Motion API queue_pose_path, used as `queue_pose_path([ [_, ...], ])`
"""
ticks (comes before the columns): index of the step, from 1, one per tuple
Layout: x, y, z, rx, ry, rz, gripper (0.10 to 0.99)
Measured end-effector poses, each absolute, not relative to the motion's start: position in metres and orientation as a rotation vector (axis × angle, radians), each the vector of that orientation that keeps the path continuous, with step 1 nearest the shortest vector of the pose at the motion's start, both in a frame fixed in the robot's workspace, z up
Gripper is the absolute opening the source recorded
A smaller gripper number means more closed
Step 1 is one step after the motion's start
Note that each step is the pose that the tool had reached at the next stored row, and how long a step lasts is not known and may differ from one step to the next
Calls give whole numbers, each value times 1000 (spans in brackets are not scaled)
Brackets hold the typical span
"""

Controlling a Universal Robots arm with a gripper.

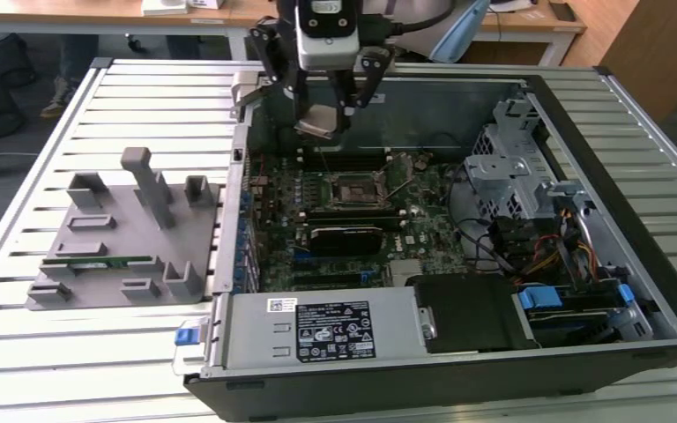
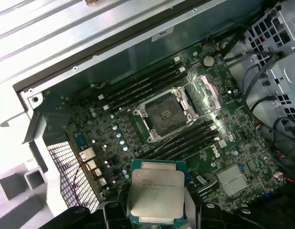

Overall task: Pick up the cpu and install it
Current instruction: 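Place the cpu into insertion slot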

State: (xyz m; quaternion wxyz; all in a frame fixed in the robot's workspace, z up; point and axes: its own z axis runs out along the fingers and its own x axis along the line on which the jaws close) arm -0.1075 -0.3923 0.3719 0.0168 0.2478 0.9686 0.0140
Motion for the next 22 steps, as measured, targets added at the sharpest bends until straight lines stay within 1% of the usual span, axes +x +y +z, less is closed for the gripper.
queue_pose_path([
  [22, -107, -391, 363, 1197, 2860, 18, 533],
])
